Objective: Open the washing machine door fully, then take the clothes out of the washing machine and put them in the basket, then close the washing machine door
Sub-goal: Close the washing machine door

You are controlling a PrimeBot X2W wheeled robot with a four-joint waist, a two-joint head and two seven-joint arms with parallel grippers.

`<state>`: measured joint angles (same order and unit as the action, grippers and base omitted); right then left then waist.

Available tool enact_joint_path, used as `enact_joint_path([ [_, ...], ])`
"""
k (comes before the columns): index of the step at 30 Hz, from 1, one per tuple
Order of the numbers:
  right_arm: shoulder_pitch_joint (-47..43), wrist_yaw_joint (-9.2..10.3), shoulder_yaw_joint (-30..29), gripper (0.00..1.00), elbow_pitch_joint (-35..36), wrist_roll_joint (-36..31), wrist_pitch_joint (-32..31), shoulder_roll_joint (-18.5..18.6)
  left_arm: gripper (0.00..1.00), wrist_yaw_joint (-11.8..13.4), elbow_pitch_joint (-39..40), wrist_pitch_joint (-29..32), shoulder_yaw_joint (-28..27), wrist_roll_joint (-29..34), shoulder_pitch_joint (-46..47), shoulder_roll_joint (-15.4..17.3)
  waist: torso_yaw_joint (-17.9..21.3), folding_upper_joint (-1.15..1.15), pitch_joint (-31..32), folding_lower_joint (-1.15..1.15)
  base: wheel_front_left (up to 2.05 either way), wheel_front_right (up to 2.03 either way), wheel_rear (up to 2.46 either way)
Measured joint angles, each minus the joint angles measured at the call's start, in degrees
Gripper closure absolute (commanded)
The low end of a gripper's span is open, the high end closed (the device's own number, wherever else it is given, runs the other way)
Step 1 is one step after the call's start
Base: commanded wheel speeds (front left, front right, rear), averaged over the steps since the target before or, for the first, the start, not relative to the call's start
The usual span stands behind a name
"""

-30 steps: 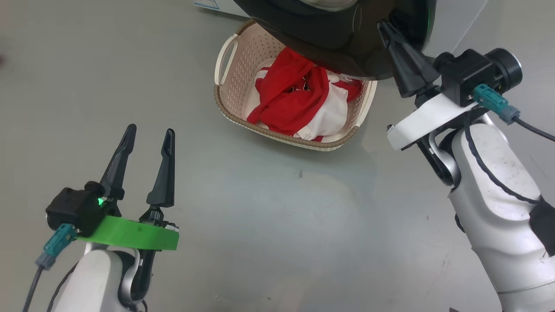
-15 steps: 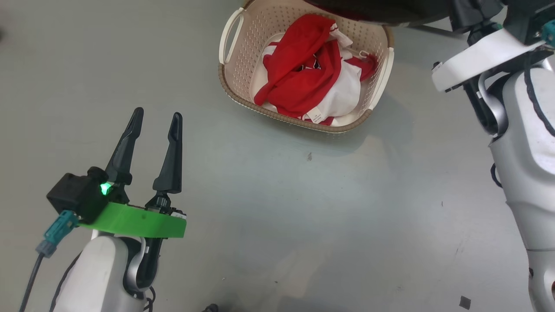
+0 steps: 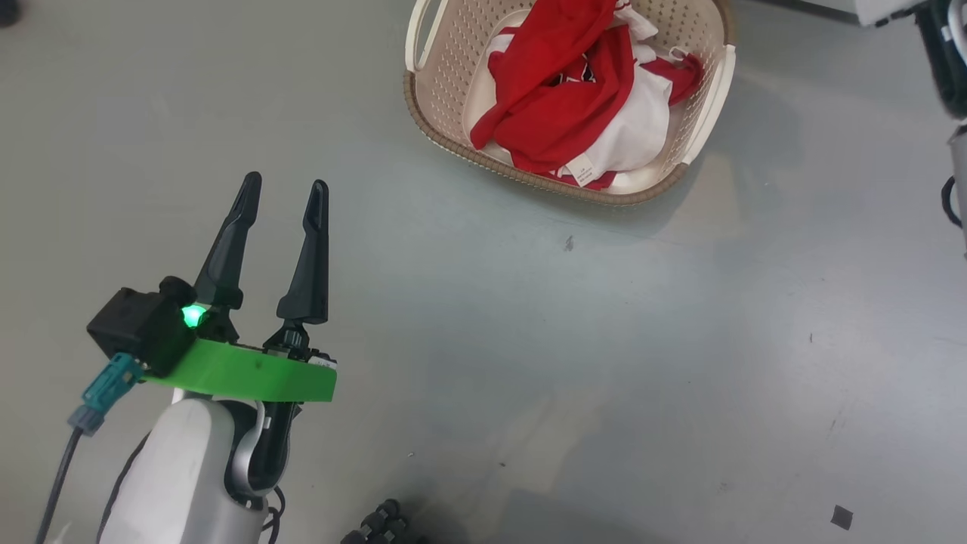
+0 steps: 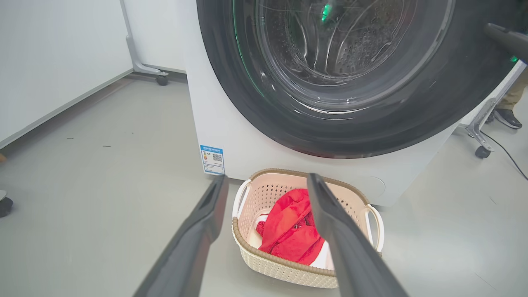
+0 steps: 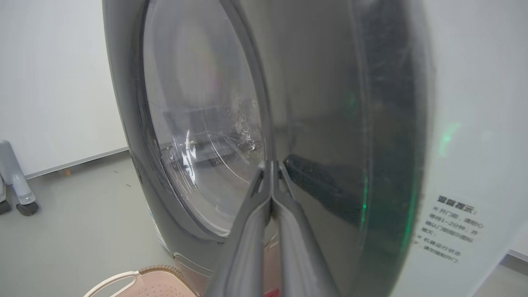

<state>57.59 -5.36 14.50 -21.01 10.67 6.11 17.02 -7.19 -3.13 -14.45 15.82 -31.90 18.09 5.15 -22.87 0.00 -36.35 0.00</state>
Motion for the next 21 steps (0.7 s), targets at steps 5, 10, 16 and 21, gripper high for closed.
enact_joint_path([
  [5,3.0,0.65,-0.7,1.0,-1.0,-0.5,-0.5,0.7,0.0,0.0,-0.1,0.0,0.5,-0.5,0.7,-0.3,-0.8,0.0,-1.2,0.0,0.0,0.0,0.0],
  [10,5.5,1.42,-1.1,1.0,-2.7,-0.8,-0.8,1.4,0.0,0.0,-0.6,0.0,0.8,-0.9,0.9,-0.6,-1.7,0.0,-2.1,0.0,0.0,0.0,0.0],
  [16,8.6,2.08,-1.6,1.0,-4.4,-1.2,-1.6,1.3,0.0,0.0,-0.8,0.0,0.9,-1.0,1.1,-0.6,-2.2,0.0,-2.9,0.0,0.0,0.0,0.0],
  [21,10.2,2.75,-2.3,1.0,-5.4,-1.2,-1.4,1.3,0.0,0.0,-0.9,0.0,1.1,-1.3,2.2,-0.7,-2.4,0.0,-3.6,0.0,0.0,0.0,0.0],
])
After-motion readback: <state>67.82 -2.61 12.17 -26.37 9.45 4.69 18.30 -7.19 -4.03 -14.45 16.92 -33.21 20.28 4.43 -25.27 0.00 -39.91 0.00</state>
